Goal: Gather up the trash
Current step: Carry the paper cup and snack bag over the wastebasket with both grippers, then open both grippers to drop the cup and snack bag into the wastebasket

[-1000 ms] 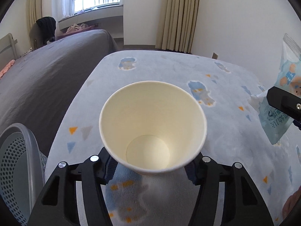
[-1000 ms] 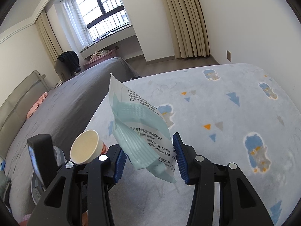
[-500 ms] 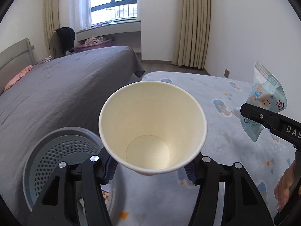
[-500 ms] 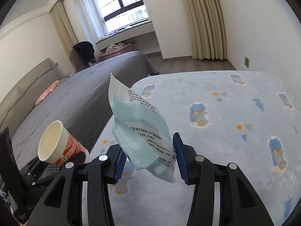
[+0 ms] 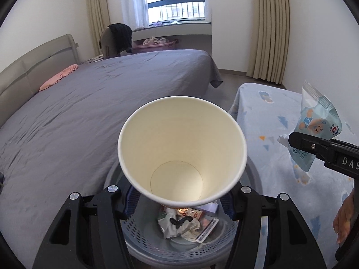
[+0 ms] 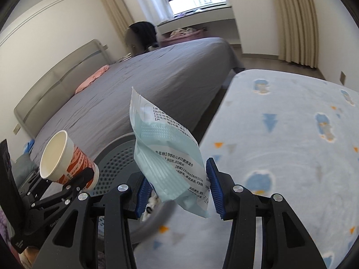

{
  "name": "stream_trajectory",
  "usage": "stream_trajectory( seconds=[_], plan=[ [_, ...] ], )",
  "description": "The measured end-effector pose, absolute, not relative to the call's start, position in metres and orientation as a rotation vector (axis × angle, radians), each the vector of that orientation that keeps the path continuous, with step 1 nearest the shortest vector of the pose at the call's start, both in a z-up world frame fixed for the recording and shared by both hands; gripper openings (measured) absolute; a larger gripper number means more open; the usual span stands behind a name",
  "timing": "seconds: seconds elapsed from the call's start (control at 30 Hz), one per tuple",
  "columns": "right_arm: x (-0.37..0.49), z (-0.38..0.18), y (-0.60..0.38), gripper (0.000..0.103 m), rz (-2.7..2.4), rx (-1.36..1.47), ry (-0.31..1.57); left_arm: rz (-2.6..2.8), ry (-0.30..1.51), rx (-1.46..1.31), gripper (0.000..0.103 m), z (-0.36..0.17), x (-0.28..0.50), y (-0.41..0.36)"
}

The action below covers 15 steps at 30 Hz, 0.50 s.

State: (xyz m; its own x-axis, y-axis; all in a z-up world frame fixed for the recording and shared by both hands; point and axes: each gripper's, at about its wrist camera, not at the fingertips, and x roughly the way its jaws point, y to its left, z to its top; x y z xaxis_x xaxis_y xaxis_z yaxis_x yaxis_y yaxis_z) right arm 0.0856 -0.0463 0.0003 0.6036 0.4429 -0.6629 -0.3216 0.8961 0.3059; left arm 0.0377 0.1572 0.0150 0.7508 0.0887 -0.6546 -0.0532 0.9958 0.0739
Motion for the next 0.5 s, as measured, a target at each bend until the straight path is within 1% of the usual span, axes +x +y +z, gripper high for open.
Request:
stream_trajectory(
  seconds=[0.27,0.5],
  plan=[
    [0.089,-0.011,0.003,0.046,0.524,0.116,0.853,0.139,0.763,-0.017,0.058,-0.005,0.04,0.196],
    [0.09,-0.028,0.022,0.046,0.544,0.059,0.876,0.145,0.825,-0.064,0.058,-0.018,0.044,0.204]
  ],
)
